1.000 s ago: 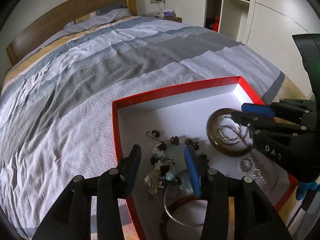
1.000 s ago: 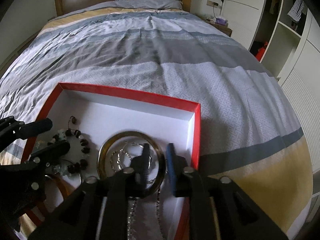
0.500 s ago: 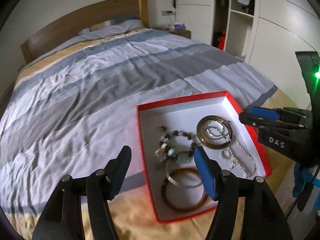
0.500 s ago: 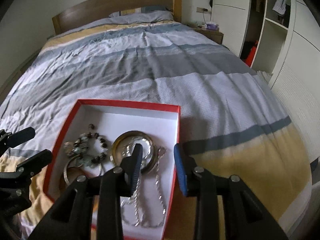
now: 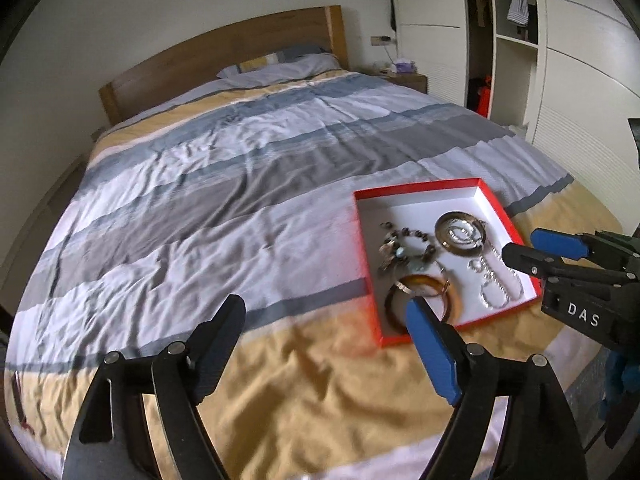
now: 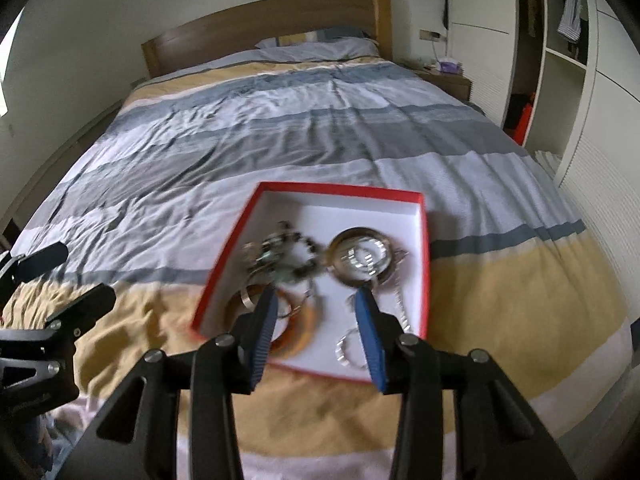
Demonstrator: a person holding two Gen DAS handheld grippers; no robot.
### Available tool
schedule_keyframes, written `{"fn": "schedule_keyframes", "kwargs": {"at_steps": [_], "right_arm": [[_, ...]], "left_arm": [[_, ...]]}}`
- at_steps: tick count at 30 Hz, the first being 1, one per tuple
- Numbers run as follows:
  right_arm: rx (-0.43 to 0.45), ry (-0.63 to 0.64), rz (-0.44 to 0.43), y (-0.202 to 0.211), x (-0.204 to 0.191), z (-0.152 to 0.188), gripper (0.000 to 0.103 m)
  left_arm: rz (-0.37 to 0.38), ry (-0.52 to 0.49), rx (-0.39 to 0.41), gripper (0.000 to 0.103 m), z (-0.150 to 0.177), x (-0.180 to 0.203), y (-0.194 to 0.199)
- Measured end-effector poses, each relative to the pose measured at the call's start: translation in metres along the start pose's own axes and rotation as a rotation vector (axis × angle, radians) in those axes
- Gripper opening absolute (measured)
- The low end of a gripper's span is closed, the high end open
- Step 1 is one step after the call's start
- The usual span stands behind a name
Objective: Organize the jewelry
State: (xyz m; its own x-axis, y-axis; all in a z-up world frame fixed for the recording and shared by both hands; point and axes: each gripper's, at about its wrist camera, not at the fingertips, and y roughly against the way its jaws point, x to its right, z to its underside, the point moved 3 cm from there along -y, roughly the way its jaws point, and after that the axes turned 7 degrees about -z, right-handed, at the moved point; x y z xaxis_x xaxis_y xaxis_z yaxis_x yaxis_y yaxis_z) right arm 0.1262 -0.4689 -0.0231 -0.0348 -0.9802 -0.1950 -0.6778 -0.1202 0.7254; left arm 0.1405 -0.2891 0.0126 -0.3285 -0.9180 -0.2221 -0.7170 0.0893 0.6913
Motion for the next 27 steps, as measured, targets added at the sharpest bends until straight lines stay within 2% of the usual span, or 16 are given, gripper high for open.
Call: {"fn": "schedule_keyframes", "kwargs": {"at_steps": [15, 24, 27], "right_arm": [[0.009, 0.046, -0.025, 0.054, -0.072, 0.042, 0.040], [0.046, 0.081, -0.016, 0.094, -0.115, 0.061, 0.046], [0.062, 0.100, -0.009, 0.105, -0.130, 0.064, 0.051]], "left_arm": [[-0.062, 0.059, 0.043, 0.088, 0.050, -0.053, 0.075], [-0.078, 0.084, 0.074, 0.090, 0.085, -0.078, 0.115], [-0.089, 0.101, 0.077, 0.091, 0.099, -0.092, 0.126]]}}
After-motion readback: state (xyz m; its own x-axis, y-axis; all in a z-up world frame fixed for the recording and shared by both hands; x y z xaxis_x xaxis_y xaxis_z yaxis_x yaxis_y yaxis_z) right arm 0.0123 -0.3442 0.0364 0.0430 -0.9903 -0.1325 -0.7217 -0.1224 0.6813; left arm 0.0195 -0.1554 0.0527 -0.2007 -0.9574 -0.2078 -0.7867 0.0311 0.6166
